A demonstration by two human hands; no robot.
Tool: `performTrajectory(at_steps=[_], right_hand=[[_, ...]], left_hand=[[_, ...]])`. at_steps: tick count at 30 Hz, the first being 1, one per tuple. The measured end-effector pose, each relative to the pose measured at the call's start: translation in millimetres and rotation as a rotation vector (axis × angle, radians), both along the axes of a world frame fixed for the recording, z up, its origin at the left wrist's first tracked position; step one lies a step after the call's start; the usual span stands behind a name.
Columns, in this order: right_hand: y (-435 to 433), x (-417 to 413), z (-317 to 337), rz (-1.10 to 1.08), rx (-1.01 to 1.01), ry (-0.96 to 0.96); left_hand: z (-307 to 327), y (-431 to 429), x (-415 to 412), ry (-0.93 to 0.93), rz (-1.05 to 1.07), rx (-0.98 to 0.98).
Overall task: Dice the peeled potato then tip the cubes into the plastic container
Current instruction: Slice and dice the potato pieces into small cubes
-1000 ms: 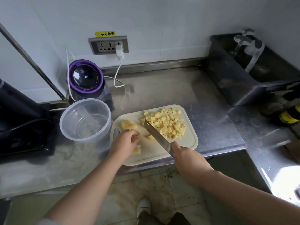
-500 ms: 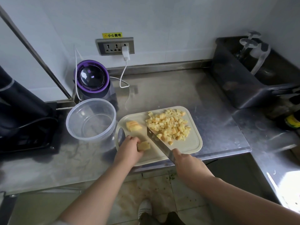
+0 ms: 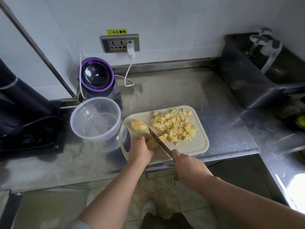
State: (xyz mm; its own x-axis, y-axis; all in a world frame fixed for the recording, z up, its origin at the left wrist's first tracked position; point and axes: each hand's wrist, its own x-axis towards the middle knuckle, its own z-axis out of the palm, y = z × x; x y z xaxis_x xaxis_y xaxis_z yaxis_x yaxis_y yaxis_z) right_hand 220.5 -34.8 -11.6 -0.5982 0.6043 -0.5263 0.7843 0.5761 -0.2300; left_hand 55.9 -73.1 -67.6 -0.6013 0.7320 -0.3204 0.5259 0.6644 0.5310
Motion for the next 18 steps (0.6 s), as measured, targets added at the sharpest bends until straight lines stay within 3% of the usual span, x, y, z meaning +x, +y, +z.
performTrajectory(at_steps=[8, 18], right_hand=[[-0.3, -1.2, -1.1, -0.03, -0.018, -0.004], [-1.5, -2.9, 2.9, -0.028, -0.034, -0.006]], left_hand=[[4.6, -5.9, -7.6, 0.028, -0.037, -0.082], [4.5, -5.1, -2.7, 0.047, -0.016, -0.043]])
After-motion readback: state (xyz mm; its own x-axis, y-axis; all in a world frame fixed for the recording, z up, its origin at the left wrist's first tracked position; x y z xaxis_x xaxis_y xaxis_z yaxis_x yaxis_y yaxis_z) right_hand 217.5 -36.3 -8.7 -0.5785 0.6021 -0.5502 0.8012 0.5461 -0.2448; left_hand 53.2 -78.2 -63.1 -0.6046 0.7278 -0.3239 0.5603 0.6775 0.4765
